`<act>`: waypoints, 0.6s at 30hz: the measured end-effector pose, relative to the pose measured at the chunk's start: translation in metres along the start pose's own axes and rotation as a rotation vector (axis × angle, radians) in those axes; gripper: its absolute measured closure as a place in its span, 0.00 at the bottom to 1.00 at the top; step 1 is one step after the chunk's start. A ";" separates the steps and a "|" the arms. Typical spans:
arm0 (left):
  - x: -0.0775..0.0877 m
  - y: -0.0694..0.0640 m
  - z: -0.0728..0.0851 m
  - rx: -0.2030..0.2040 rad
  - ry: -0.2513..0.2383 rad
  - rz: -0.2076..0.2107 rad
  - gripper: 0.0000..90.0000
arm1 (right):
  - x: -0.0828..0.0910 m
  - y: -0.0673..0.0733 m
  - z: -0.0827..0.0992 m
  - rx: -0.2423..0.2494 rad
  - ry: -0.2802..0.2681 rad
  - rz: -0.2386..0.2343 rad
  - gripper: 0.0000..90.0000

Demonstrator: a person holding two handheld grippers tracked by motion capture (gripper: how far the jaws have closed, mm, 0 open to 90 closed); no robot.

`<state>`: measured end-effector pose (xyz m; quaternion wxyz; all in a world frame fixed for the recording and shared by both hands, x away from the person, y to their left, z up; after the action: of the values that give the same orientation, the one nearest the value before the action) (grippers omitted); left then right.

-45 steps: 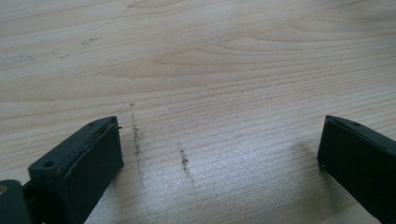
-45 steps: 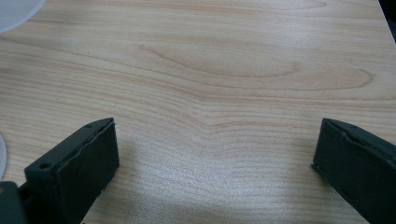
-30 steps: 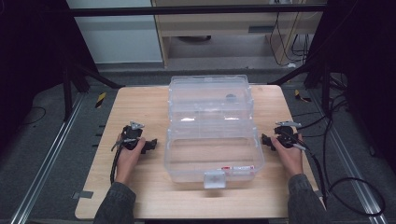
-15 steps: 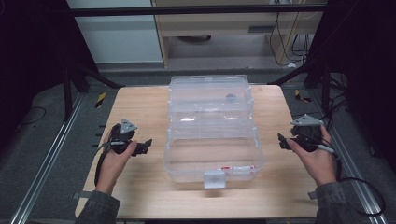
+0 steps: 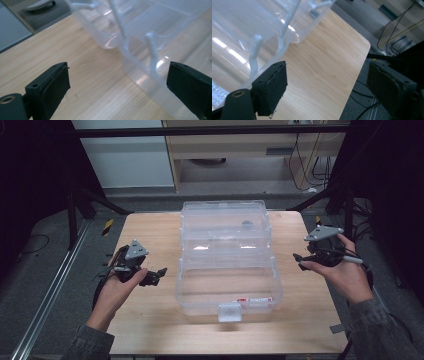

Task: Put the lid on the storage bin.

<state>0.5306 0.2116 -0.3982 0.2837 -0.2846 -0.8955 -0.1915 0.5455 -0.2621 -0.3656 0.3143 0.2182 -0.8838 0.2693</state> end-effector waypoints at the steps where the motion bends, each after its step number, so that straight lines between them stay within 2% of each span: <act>1: 0.000 -0.004 -0.003 -0.011 -0.006 0.015 0.04 | 0.000 0.000 0.000 0.000 0.000 0.000 0.22; 2: -0.001 -0.012 -0.010 -0.041 -0.006 0.047 0.03 | -0.001 -0.002 -0.012 0.020 0.000 -0.014 0.24; 3: -0.001 -0.013 -0.012 -0.051 -0.007 0.053 0.03 | -0.001 -0.002 -0.019 0.031 0.001 -0.027 0.25; 6: -0.002 -0.018 -0.019 -0.059 -0.025 0.071 0.03 | -0.003 -0.002 -0.029 0.038 -0.008 -0.047 0.26; 9: -0.005 -0.027 -0.030 -0.063 -0.037 0.107 0.03 | -0.006 0.002 -0.045 0.080 -0.002 -0.081 0.31; 13: -0.005 -0.034 -0.037 -0.070 -0.031 0.125 0.04 | -0.008 0.005 -0.055 0.112 0.004 -0.110 0.36; 14: -0.004 -0.041 -0.043 -0.097 -0.026 0.132 0.04 | -0.009 0.006 -0.062 0.131 0.001 -0.125 0.39; 18: -0.004 -0.049 -0.047 -0.125 -0.020 0.146 0.04 | -0.008 0.009 -0.073 0.153 -0.007 -0.154 0.44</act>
<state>0.5216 0.1485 -0.3733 0.2697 -0.3679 -0.8615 -0.2229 0.5785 -0.2087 -0.3259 0.3133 0.3095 -0.8425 0.3102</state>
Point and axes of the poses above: each handheld gripper's, and its own axes: x roughly backward along the jaws, z roughly out of its underside, y roughly to its left, the point moved 6 cm from there along -x, roughly forward along the jaws, and after that the axes turned 3 degrees about -z, right-handed, at the moved point
